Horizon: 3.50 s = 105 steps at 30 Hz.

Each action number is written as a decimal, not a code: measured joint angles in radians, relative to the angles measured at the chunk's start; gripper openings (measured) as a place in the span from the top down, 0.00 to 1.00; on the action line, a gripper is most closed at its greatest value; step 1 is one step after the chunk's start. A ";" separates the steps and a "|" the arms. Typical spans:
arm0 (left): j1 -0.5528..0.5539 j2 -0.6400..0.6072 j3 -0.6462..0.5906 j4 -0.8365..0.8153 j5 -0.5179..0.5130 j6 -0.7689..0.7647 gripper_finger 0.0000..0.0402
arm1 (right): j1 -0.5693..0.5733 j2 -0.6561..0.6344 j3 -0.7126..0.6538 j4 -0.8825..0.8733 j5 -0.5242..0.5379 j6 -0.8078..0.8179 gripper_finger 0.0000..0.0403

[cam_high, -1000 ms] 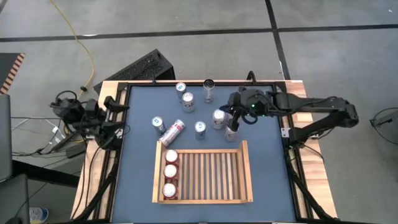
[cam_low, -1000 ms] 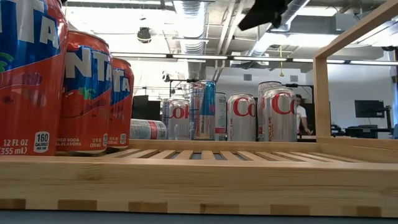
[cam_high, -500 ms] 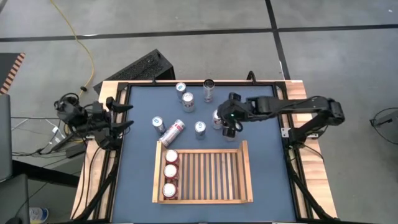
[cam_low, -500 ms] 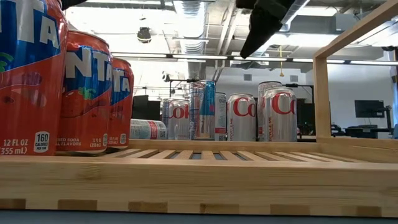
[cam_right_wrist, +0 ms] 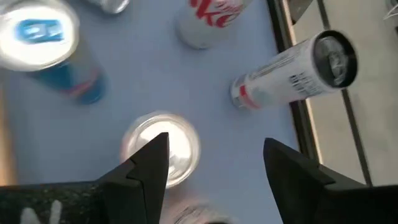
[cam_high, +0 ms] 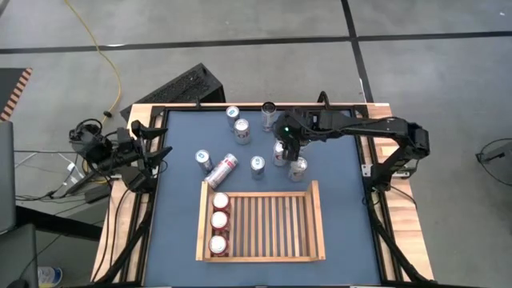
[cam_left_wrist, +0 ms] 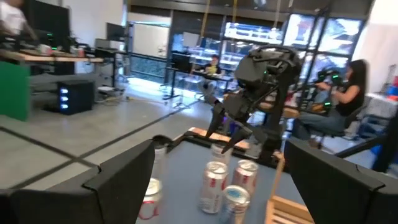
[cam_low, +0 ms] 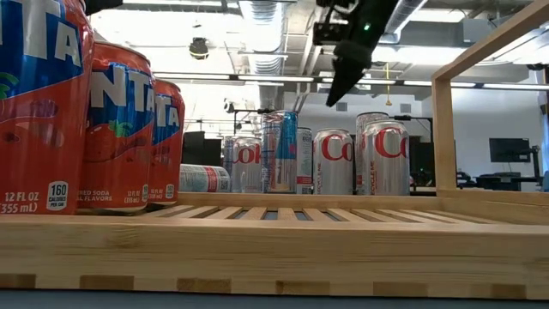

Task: Place canned beverage on shelf
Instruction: Put the bottom blue soda can on the shelf

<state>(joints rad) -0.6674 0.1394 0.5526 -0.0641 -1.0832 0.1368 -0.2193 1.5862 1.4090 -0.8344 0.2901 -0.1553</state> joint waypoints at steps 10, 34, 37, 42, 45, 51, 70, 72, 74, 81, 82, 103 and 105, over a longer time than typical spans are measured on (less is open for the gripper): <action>0.000 -0.003 0.037 0.013 -0.105 0.006 0.13 | -0.078 0.015 0.152 0.060 -0.017 -0.261 0.41; 0.000 -0.002 0.053 -0.154 -0.074 -0.026 0.13 | 0.112 0.171 0.367 -0.033 -0.051 -0.176 0.35; 0.000 -0.002 0.053 -0.163 -0.066 -0.032 0.13 | 0.142 0.180 0.368 -0.030 -0.041 -0.123 0.31; 0.000 -0.002 0.053 -0.175 -0.064 -0.070 0.13 | 0.175 0.194 0.368 -0.056 -0.103 -0.035 0.29; 0.000 -0.002 0.053 -0.181 -0.064 -0.097 0.13 | 0.187 0.205 0.367 -0.097 -0.121 -0.021 0.29; 0.000 -0.002 0.053 -0.192 0.019 -0.106 0.13 | 0.208 0.229 0.367 -0.136 -0.126 -0.070 0.29; 0.000 -0.002 0.053 -0.210 0.040 -0.099 0.13 | 0.220 0.336 0.366 -0.156 -0.111 -0.486 0.29; 0.000 -0.002 0.053 -0.211 0.040 -0.098 0.13 | 0.220 0.333 0.367 -0.143 -0.092 -0.516 0.29; 0.000 -0.002 0.053 -0.211 0.039 -0.098 0.13 | 0.220 0.332 0.367 -0.146 -0.083 -0.556 0.29; 0.000 -0.002 0.053 -0.215 0.038 -0.097 0.13 | 0.225 0.358 0.366 -0.139 -0.082 -0.784 0.29; 0.000 -0.002 0.053 -0.215 0.038 -0.098 0.13 | 0.226 0.363 0.364 -0.142 -0.082 -0.799 0.29; 0.000 -0.002 0.053 -0.216 0.029 -0.098 0.13 | 0.181 0.420 0.367 -0.120 -0.085 -0.950 0.29; 0.000 -0.002 0.053 -0.216 0.028 -0.097 0.13 | 0.182 0.433 0.366 -0.131 -0.084 -0.953 0.29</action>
<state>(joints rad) -0.6670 0.1379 0.6060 -0.2800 -1.0548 0.0399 -0.0376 2.0195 1.7752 -0.9658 0.2066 -1.1080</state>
